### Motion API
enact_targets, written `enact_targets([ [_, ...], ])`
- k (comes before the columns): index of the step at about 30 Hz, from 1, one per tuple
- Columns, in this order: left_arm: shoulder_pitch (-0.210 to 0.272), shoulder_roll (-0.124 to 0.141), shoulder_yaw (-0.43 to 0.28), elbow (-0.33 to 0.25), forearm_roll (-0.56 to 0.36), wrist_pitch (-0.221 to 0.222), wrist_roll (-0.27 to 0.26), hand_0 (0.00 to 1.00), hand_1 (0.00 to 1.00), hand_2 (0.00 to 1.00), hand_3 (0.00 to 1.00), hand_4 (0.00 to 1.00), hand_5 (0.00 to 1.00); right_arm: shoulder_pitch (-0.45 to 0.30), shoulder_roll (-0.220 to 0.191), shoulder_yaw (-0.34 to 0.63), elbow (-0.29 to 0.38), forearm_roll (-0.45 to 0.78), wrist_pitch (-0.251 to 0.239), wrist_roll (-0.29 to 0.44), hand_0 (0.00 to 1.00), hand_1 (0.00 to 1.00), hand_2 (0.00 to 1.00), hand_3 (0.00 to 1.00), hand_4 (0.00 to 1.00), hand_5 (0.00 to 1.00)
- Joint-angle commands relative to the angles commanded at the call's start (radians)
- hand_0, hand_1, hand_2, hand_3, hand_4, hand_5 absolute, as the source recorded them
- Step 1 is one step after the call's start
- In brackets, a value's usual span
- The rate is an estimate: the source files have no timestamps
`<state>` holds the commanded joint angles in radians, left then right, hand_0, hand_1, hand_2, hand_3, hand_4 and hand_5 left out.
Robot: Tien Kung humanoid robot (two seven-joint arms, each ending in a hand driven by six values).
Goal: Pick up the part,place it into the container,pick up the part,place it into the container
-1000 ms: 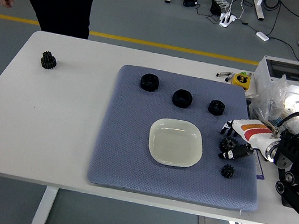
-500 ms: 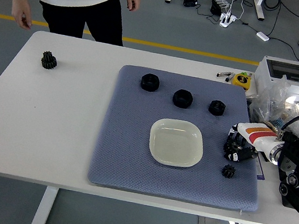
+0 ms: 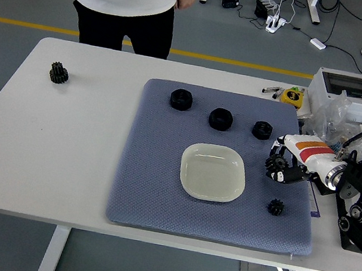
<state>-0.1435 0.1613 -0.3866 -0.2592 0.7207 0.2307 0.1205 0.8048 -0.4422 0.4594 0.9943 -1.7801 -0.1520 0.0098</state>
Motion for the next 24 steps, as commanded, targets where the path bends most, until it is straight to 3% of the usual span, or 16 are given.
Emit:
enact_targets([
  [8, 0.005, 0.002, -0.003, 0.000, 0.004, 0.000, 0.001, 0.634, 0.619, 0.605, 0.553, 0.596, 0.510, 0.006, 0.009, 0.009, 0.136, -0.067, -0.005, -0.022, 0.009, 0.215, 0.386, 0.469, 0.834, 0.112],
  [14, 0.007, 0.004, -0.006, 0.000, 0.011, -0.001, 0.003, 0.633, 0.618, 0.606, 0.553, 0.595, 0.509, 0.053, 0.057, -0.051, 0.239, -0.110, 0.017, -0.037, 0.012, 0.217, 0.386, 0.471, 0.827, 0.118],
  [19, 0.008, 0.006, -0.010, 0.001, 0.015, 0.000, 0.005, 0.634, 0.619, 0.606, 0.554, 0.595, 0.508, 0.101, 0.119, -0.119, 0.227, -0.093, 0.052, -0.029, 0.022, 0.226, 0.397, 0.488, 0.801, 0.152],
  [23, 0.007, 0.010, -0.009, 0.001, 0.013, 0.002, 0.005, 0.634, 0.619, 0.606, 0.554, 0.595, 0.508, 0.132, 0.167, -0.176, 0.157, -0.077, 0.043, -0.023, 0.022, 0.226, 0.397, 0.488, 0.801, 0.152],
  [24, 0.007, 0.011, -0.008, 0.001, 0.010, 0.003, 0.005, 0.634, 0.619, 0.607, 0.554, 0.597, 0.509, 0.138, 0.180, -0.191, 0.131, -0.078, 0.037, -0.021, 0.042, 0.250, 0.424, 0.491, 0.739, 0.201],
])
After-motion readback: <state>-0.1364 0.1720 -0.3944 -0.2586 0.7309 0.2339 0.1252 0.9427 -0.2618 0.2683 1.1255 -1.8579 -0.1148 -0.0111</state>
